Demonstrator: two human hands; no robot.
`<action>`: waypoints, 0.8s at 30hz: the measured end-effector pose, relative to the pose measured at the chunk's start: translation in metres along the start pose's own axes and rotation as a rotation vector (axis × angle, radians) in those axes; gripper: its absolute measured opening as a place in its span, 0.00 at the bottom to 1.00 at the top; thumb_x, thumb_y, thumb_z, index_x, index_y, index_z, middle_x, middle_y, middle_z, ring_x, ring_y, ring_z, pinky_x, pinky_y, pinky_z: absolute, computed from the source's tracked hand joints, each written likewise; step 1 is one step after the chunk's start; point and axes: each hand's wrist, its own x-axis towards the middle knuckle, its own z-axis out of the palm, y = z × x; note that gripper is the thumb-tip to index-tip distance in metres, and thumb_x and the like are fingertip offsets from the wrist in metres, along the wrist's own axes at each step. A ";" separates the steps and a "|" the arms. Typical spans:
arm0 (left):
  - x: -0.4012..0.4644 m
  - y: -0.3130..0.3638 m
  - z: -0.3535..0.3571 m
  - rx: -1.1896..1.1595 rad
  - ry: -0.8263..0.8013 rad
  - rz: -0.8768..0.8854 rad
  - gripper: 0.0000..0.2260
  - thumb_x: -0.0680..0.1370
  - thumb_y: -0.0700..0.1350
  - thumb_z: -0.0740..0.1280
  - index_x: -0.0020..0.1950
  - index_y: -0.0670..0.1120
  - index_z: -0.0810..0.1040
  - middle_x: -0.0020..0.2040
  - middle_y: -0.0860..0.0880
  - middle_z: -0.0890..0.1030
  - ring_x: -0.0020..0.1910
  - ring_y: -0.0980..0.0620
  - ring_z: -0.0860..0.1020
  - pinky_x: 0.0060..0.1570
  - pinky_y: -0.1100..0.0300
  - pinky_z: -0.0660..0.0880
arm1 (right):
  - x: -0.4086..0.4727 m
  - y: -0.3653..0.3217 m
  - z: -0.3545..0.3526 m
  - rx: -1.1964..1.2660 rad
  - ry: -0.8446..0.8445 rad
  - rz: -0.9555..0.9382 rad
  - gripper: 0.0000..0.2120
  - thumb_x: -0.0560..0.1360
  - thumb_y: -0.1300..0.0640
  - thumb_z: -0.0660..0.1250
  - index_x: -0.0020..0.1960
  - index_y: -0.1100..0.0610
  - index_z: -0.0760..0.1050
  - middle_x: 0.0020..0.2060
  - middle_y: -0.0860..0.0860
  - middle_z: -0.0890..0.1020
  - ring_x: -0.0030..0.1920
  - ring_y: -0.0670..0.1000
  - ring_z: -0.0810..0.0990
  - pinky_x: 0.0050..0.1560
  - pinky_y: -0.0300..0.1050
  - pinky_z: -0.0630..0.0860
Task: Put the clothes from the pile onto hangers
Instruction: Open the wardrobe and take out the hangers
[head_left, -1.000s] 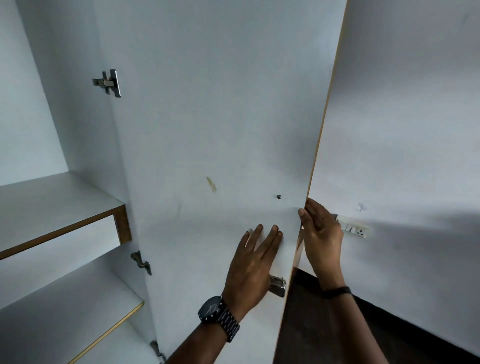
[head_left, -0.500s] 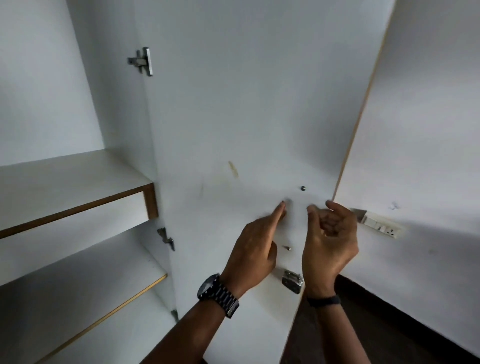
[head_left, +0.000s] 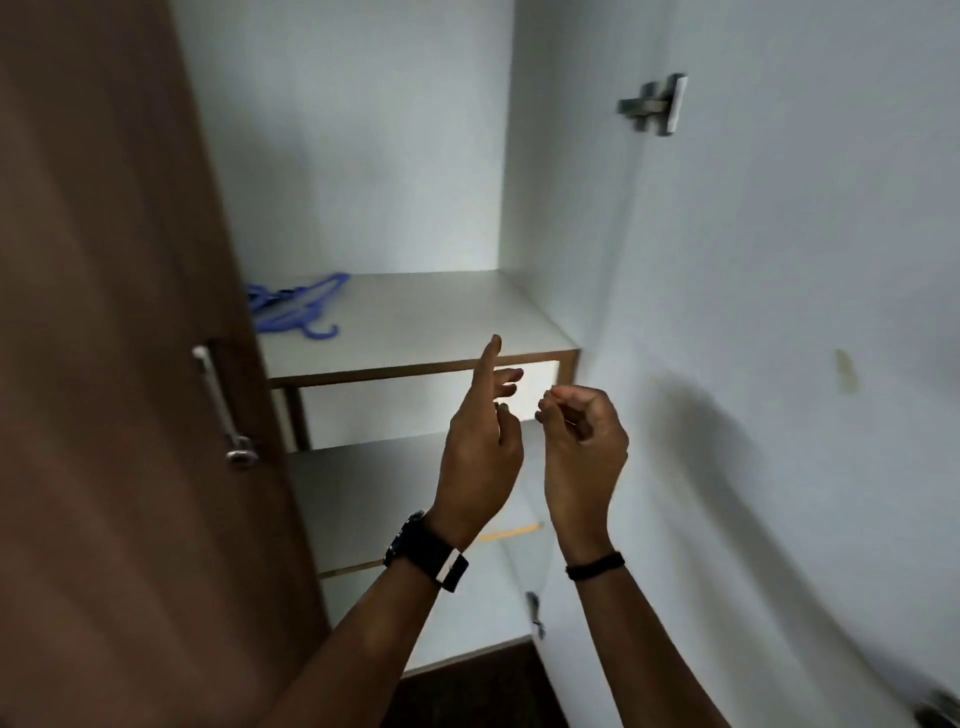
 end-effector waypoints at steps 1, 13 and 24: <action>0.006 -0.014 -0.017 0.024 0.033 -0.017 0.31 0.78 0.31 0.58 0.76 0.54 0.56 0.60 0.57 0.75 0.59 0.61 0.75 0.59 0.65 0.72 | -0.004 0.004 0.025 0.023 -0.039 0.021 0.10 0.73 0.70 0.67 0.44 0.56 0.78 0.40 0.50 0.82 0.43 0.53 0.82 0.48 0.43 0.79; 0.056 -0.145 -0.185 0.653 0.510 0.054 0.23 0.75 0.33 0.63 0.68 0.46 0.68 0.65 0.42 0.73 0.67 0.46 0.69 0.67 0.52 0.63 | -0.044 0.059 0.271 -0.099 -0.496 0.102 0.07 0.76 0.60 0.67 0.54 0.55 0.75 0.53 0.49 0.79 0.53 0.47 0.76 0.48 0.30 0.72; 0.052 -0.165 -0.220 0.122 0.268 -0.276 0.23 0.80 0.35 0.59 0.70 0.54 0.60 0.64 0.51 0.73 0.62 0.56 0.75 0.60 0.59 0.76 | -0.042 0.074 0.299 -0.158 -0.860 0.191 0.13 0.80 0.53 0.60 0.63 0.56 0.68 0.52 0.47 0.75 0.46 0.39 0.75 0.38 0.23 0.71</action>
